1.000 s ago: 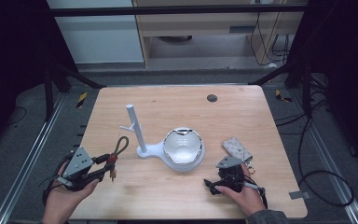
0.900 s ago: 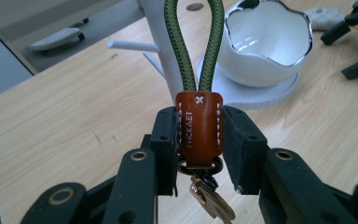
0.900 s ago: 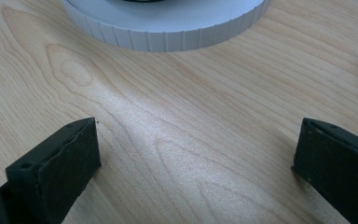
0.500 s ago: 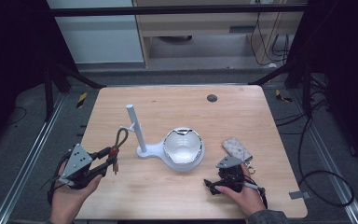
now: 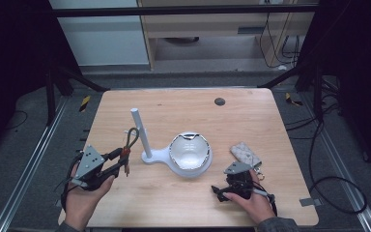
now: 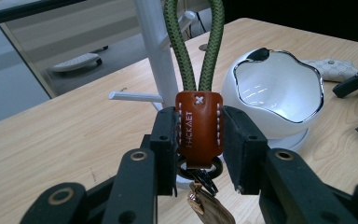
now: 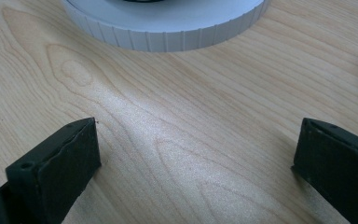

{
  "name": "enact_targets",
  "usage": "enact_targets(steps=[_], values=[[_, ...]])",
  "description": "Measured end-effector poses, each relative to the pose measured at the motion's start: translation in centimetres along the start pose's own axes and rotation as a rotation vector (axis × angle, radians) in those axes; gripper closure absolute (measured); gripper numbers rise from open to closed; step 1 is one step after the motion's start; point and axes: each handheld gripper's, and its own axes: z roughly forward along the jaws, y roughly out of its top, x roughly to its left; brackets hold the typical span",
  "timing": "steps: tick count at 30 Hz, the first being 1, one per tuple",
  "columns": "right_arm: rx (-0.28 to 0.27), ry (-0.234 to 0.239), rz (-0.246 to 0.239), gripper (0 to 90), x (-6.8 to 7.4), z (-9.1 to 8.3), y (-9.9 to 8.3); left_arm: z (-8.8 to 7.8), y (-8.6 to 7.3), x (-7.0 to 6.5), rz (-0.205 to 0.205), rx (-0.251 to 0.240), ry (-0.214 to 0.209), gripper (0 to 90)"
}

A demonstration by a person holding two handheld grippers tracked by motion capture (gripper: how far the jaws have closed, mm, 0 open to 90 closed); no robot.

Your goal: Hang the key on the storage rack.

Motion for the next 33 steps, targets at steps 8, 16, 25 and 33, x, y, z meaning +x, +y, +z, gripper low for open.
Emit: enact_targets(steps=[8, 16, 25, 33], values=[[0.0, 0.0, 0.0, 0.3, 0.0, 0.0, 0.0, 1.0, -0.2, 0.2, -0.028, 0.003, 0.007, 65.8], [0.0, 0.0, 0.0, 0.3, 0.0, 0.0, 0.0, 1.9, -0.6, 0.4, -0.045, 0.015, 0.016, 65.8], [-0.001, 0.0, -0.002, 0.3, 0.0, 0.0, 0.0, 3.0, -1.0, 0.6, -0.066, 0.031, 0.02, 65.7], [-0.001, 0.002, -0.002, 0.3, 0.0, 0.0, 0.0, 3.7, -1.5, 0.6, -0.071, 0.047, 0.026, 65.7]])
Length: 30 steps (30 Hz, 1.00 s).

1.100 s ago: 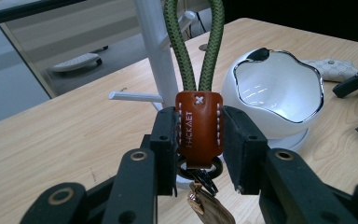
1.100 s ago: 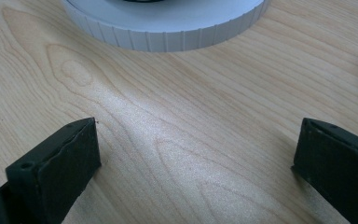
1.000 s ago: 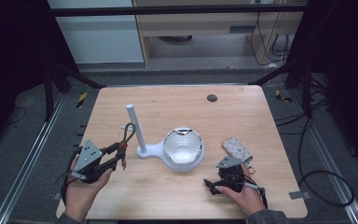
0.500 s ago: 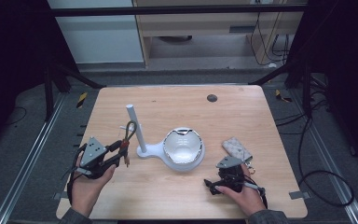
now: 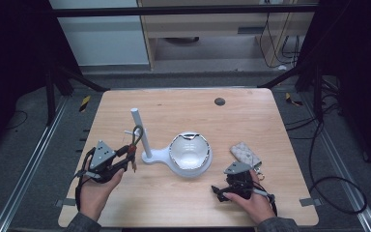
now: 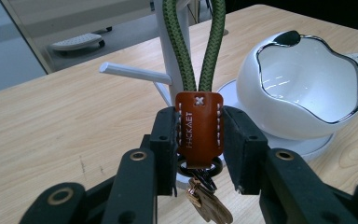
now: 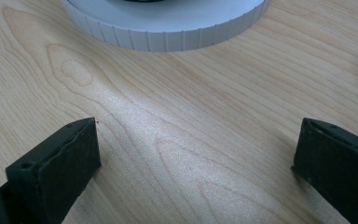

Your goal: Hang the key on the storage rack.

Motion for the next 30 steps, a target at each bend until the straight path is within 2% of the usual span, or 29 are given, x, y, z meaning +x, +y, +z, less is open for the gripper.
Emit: enact_targets(steps=[30], values=[[0.002, 0.0, 0.0, 0.3, 0.0, 0.0, 0.0, 1.9, -0.2, 0.1, -0.017, 0.025, -0.008, 64.3]])
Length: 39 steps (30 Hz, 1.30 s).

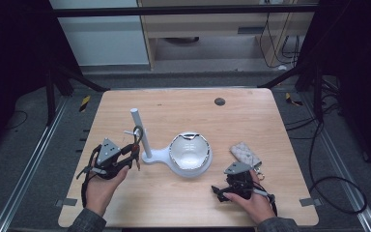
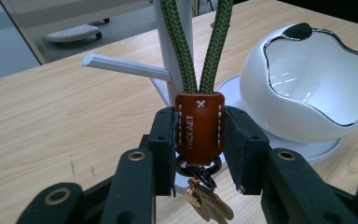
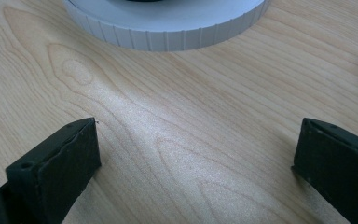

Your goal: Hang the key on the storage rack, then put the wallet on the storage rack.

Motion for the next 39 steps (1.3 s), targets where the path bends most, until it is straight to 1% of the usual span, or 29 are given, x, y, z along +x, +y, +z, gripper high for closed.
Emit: enact_targets(steps=[1, 3, 4, 6, 8, 9, 11, 12, 14, 15, 16, 17, 18, 19, 20, 21, 22, 23, 24, 25, 28, 29, 30, 31, 32, 33, 35, 38, 39], values=[[0.0, 0.0, 0.0, 0.3, 0.0, 0.0, 0.0, 0.0, -0.1, 0.0, 0.003, 0.002, 0.001, 63.3], [0.0, 0.001, 0.0, 0.3, 0.0, 0.0, 0.0, 0.1, -0.4, 0.1, -0.002, 0.002, -0.001, 54.4], [0.0, 0.001, 0.0, 0.3, 0.0, 0.0, 0.0, 0.1, -0.6, 0.2, -0.005, 0.002, 0.01, 49.7], [0.0, 0.0, 0.0, 0.3, 0.0, 0.0, 0.0, 0.2, -1.1, 0.5, -0.021, -0.003, 0.011, 39.7], [0.0, 0.0, 0.0, 0.3, 0.0, 0.0, 0.0, 0.4, -1.8, 0.8, -0.036, -0.008, 0.019, 33.3], [0.0, 0.0, 0.001, 0.3, 0.0, 0.0, 0.0, 0.6, -2.1, 1.0, -0.042, -0.002, 0.015, 30.5], [0.0, -0.001, 0.0, 0.3, 0.0, 0.0, 0.0, 1.1, -3.0, 1.4, -0.05, 0.03, -0.005, 23.6], [0.0, -0.001, 0.001, 0.4, 0.0, 0.0, 0.0, 1.4, -3.5, 1.7, -0.049, 0.047, -0.004, 21.4], [0.011, -0.007, 0.002, 5.5, 0.0, -0.2, 0.2, 1.8, -4.4, 2.1, -0.036, 0.061, 0.021, 17.7], [0.01, -0.014, -0.002, 6.1, -0.1, -0.4, 0.3, 2.0, -4.6, 2.3, -0.024, 0.08, 0.022, 15.4], [0.005, -0.016, -0.014, 5.2, -0.1, -0.7, 0.4, 2.3, -5.0, 2.8, -0.007, 0.133, 0.015, 11.9], [-0.013, -0.014, -0.024, 5.5, -0.3, -1.3, 0.5, 2.5, -5.2, 3.0, -0.013, 0.148, 0.014, 7.8], [-0.016, -0.021, -0.015, 6.8, -0.5, -1.6, 0.6, 2.6, -5.6, 3.2, -0.023, 0.153, 0.018, 7.5], [-0.016, -0.032, -0.005, 7.2, -0.7, -1.9, 0.7, 2.9, -6.2, 3.3, -0.038, 0.169, 0.017, 7.4], [-0.006, -0.044, 0.01, 7.2, -1.0, -2.4, 0.9, 3.1, -6.5, 3.4, -0.042, 0.189, 0.007, 6.8], [-0.002, -0.049, 0.017, 7.7, -1.2, -2.6, 1.0, 3.4, -6.8, 3.5, -0.043, 0.22, -0.011, 5.6], [0.009, -0.063, 0.02, 8.4, -1.5, -3.0, 1.2, 3.7, -7.1, 3.6, -0.044, 0.236, -0.015, 4.9], [0.04, -0.083, 0.023, 8.7, -1.8, -3.5, 1.5, 3.8, -7.3, 3.7, -0.039, 0.246, -0.011, 5.0], [0.062, -0.098, 0.027, 9.3, -2.2, -3.8, 1.7, 3.8, -7.4, 3.9, -0.045, 0.255, -0.004, 5.0], [0.075, -0.111, 0.032, 10.4, -2.5, -4.1, 1.8, 3.9, -7.5, 4.0, -0.061, 0.259, 0.003, 5.0], [0.125, -0.142, 0.07, 11.9, -3.9, -5.2, 2.5, 4.1, -8.0, 4.2, -0.082, 0.277, -0.009, 5.1], [0.143, -0.147, 0.076, 12.3, -4.5, -5.5, 2.7, 4.1, -8.1, 4.1, -0.079, 0.282, -0.007, 5.1], [0.181, -0.159, 0.1, 12.4, -5.2, -5.9, 2.9, 4.2, -8.1, 4.1, -0.074, 0.287, -0.004, 5.2], [0.198, -0.164, 0.115, 12.4, -5.7, -6.1, 3.1, 4.3, -8.1, 4.1, -0.068, 0.298, -0.004, 5.1], [0.224, -0.168, 0.132, 12.4, -6.3, -6.3, 3.2, 4.5, -8.2, 4.0, -0.062, 0.306, -0.004, 5.2], [0.256, -0.175, 0.149, 12.7, -7.0, -6.4, 3.4, 4.5, -8.3, 4.0, -0.064, 0.308, -0.006, 5.1], [0.28, -0.187, 0.166, 14.3, -7.8, -6.5, 3.7, 4.7, -8.4, 3.9, -0.067, 0.314, -0.006, 5.2], [0.323, -0.156, 0.194, 14.2, -9.0, -6.0, 4.1, 4.8, -8.5, 3.8, -0.061, 0.32, -0.006, 4.8], [0.332, -0.154, 0.196, 14.2, -9.3, -5.7, 4.2, 4.8, -8.5, 3.8, -0.062, 0.319, -0.005, 4.9]])
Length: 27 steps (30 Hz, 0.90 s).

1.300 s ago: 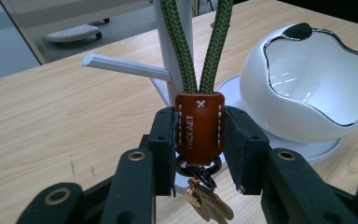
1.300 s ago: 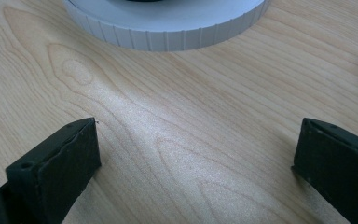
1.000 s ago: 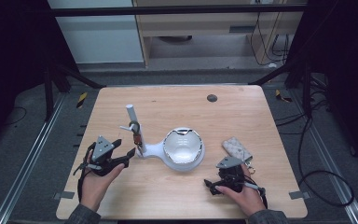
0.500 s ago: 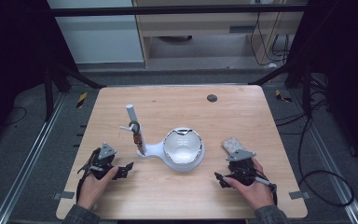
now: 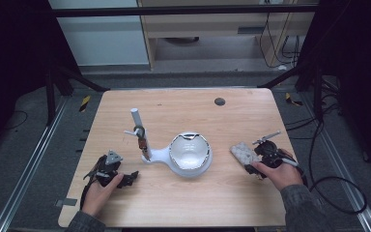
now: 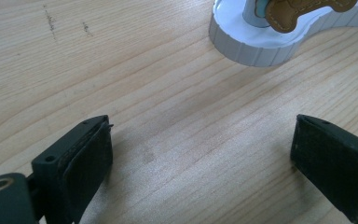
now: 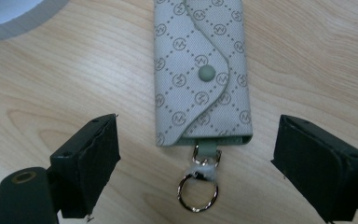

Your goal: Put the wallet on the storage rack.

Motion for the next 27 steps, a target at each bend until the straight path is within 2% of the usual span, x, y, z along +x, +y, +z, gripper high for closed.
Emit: enact_targets(steps=[6, 10, 12, 13, 14, 16, 23, 26, 27], values=[[0.093, 0.026, -0.001, 13.1, -0.4, 2.0, 1.5, 0.1, -0.2, -0.1, 0.007, -0.011, 0.004, 3.4], [0.147, 0.009, -0.003, 13.8, -0.7, 3.3, 2.2, 0.1, -0.2, -0.1, 0.011, -0.011, 0.002, 2.5], [0.155, 0.019, -0.006, 15.6, -0.9, 3.6, 2.3, 0.1, -0.2, 0.0, 0.011, -0.014, 0.002, 2.5], [0.169, 0.019, 0.009, 17.1, -0.8, 3.7, 2.4, 0.1, -0.2, -0.1, 0.01, -0.014, 0.001, 2.5], [0.167, 0.01, -0.021, 19.0, -1.0, 4.0, 2.3, 0.2, -0.2, -0.1, 0.01, -0.014, 0.001, 2.4], [0.183, 0.014, -0.004, 21.0, -0.9, 4.1, 2.4, 0.2, -0.2, -0.1, 0.011, -0.014, 0.001, 2.2], [0.175, 0.023, -0.034, 26.5, -1.0, 4.2, 2.2, 0.2, -0.2, -0.1, 0.011, -0.013, 0.001, 2.1], [0.183, 0.024, -0.027, 27.3, -0.8, 4.2, 2.2, 0.2, -0.2, -0.1, 0.011, -0.014, 0.001, 2.1], [0.179, 0.022, -0.041, 28.0, -0.9, 4.2, 2.2, 0.2, -0.2, -0.1, 0.011, -0.013, 0.001, 2.0]])
